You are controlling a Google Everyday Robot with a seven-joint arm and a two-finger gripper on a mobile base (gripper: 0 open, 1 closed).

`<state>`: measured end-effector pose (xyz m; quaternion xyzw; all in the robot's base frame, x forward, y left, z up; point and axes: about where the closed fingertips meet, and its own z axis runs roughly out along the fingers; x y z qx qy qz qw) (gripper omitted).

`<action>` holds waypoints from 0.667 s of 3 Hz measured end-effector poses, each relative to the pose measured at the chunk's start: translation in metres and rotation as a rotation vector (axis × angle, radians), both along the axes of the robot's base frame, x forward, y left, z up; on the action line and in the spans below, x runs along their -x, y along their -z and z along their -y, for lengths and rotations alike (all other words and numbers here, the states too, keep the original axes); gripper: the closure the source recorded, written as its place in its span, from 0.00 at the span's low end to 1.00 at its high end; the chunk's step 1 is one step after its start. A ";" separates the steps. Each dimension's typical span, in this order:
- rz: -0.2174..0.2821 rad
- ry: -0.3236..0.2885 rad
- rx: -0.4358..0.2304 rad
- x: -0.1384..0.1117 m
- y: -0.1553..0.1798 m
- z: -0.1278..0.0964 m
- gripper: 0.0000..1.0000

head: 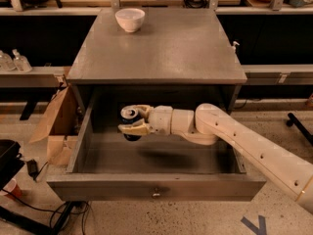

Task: Place pepsi can into top drawer

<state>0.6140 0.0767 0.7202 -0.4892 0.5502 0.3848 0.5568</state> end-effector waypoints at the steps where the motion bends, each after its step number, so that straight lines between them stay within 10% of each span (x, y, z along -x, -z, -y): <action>1: 0.016 -0.079 0.009 0.000 0.019 -0.011 1.00; 2: 0.018 -0.115 0.020 0.000 0.037 -0.017 1.00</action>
Offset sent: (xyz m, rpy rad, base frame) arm 0.0021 0.0178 -0.0633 -0.0388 -0.0153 0.1421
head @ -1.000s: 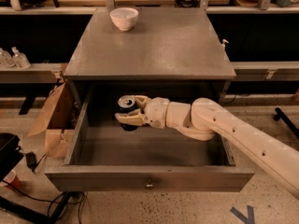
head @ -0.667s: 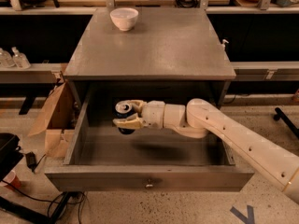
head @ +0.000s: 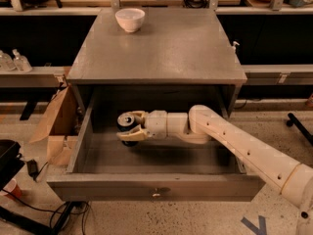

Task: Place pepsi can into top drawer

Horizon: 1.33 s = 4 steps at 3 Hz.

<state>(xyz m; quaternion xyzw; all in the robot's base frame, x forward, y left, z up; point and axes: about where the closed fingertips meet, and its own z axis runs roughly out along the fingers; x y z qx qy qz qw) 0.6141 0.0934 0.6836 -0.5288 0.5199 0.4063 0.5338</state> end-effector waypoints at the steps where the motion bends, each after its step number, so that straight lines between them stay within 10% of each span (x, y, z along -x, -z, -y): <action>1: -0.001 -0.004 -0.001 0.001 -0.001 -0.002 0.82; 4: -0.001 -0.019 -0.005 0.004 -0.002 -0.011 0.03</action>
Offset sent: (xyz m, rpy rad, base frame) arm -0.0010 0.0026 0.0006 0.0014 0.0005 0.0042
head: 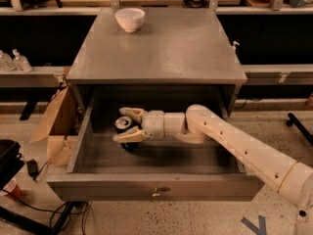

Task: Place pepsi can into top drawer

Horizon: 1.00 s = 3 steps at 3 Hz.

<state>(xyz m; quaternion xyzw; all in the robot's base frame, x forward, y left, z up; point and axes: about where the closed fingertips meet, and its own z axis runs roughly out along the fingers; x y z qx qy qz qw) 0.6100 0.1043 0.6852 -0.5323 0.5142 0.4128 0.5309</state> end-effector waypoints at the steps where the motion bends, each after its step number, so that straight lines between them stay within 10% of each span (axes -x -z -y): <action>1: 0.000 -0.002 0.000 0.000 0.000 -0.001 0.00; 3: 0.018 -0.045 0.006 0.017 -0.010 -0.003 0.00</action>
Offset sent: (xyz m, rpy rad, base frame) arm -0.0004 0.0011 0.0001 0.0004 0.0001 0.0019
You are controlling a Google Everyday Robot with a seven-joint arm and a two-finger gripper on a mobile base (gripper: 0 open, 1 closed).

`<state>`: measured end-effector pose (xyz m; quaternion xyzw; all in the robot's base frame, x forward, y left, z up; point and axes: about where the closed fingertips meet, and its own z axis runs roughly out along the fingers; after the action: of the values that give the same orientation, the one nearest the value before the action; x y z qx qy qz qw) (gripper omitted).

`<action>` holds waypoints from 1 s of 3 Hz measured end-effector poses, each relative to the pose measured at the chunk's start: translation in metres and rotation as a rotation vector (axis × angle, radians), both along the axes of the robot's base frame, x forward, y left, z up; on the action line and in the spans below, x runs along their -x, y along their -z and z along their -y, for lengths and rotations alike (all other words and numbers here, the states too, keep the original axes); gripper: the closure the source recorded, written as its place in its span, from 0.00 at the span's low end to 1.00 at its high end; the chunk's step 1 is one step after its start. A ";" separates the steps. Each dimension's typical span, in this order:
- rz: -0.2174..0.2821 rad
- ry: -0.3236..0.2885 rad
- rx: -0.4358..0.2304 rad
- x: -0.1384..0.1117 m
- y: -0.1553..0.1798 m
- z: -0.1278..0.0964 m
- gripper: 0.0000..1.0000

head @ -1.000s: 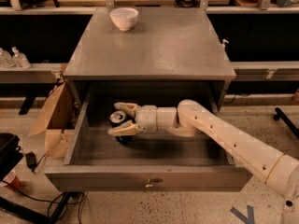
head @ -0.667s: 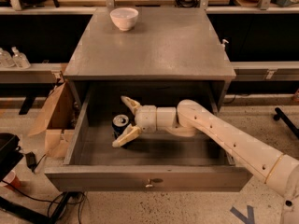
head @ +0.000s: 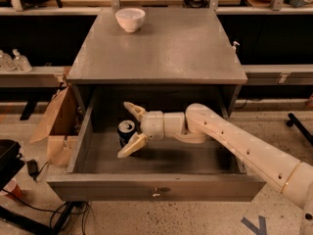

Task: Place pepsi can into top drawer

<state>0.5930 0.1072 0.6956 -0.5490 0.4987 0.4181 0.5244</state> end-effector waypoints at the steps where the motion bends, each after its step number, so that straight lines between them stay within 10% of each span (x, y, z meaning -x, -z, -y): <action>1: 0.010 -0.029 -0.001 0.018 -0.006 0.006 0.00; 3: 0.062 -0.072 0.151 0.027 -0.096 0.055 0.00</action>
Offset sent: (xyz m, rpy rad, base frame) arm -0.0562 -0.0702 0.1021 -0.1515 -0.0806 0.1098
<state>0.5657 0.0518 0.7918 -0.6173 0.4921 0.3807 0.4815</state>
